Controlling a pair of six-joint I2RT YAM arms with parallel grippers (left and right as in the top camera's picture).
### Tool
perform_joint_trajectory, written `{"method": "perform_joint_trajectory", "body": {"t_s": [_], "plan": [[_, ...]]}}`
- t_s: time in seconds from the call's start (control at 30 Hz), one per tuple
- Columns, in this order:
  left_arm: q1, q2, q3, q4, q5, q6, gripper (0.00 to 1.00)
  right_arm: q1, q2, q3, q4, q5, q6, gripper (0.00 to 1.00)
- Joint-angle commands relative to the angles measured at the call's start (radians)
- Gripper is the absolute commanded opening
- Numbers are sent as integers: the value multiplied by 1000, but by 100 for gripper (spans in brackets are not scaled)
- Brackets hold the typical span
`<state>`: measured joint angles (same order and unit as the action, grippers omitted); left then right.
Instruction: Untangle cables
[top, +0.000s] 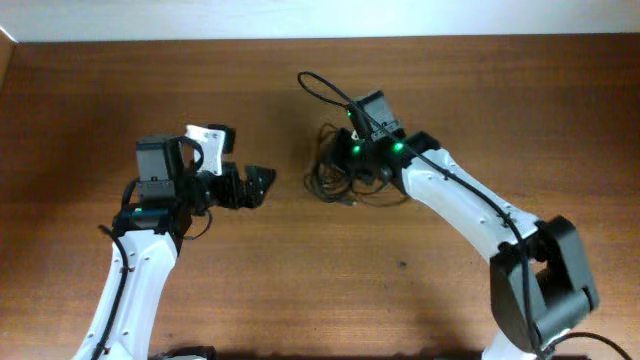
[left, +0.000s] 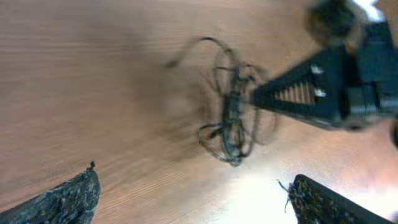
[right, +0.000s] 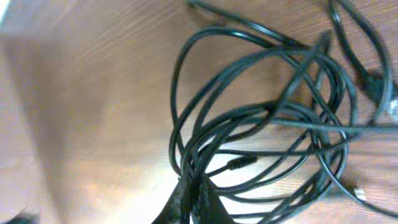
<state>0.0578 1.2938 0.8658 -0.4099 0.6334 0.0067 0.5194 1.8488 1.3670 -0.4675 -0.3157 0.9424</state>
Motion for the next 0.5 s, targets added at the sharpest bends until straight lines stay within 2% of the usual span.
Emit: {"method": "perform_joint_trajectory", "body": {"t_s": [0.0, 0.03, 0.1, 0.17, 0.2, 0.27, 0.3, 0.33, 0.47], "plan": [[2, -13, 4, -72, 100, 114, 99, -3, -14, 15, -7, -117, -76, 4], [1, -13, 3, -103, 100, 85, 99, -3, -14, 15, -4, -122, -78, 4], [-4, -13, -32, -107, 62, -142, 99, -3, -14, 15, -3, -121, -79, 4], [-61, -12, -72, -93, -38, -269, 94, -3, -14, 15, -4, -112, -79, 4], [-119, -12, -80, -72, -92, -334, 88, -3, -14, 15, -4, -99, -79, 4], [-243, -12, -80, -55, -367, -502, 87, -3, -14, 15, -7, -94, -78, 4], [-268, -12, -80, -55, -411, -510, 90, -3, -14, 15, -7, -87, -78, 4], [-288, -12, -80, -53, -433, -510, 99, -3, -14, 15, -7, -88, -78, 4], [-292, -12, -80, -45, -430, -510, 99, -3, -14, 15, -15, -89, -79, 4]]}}
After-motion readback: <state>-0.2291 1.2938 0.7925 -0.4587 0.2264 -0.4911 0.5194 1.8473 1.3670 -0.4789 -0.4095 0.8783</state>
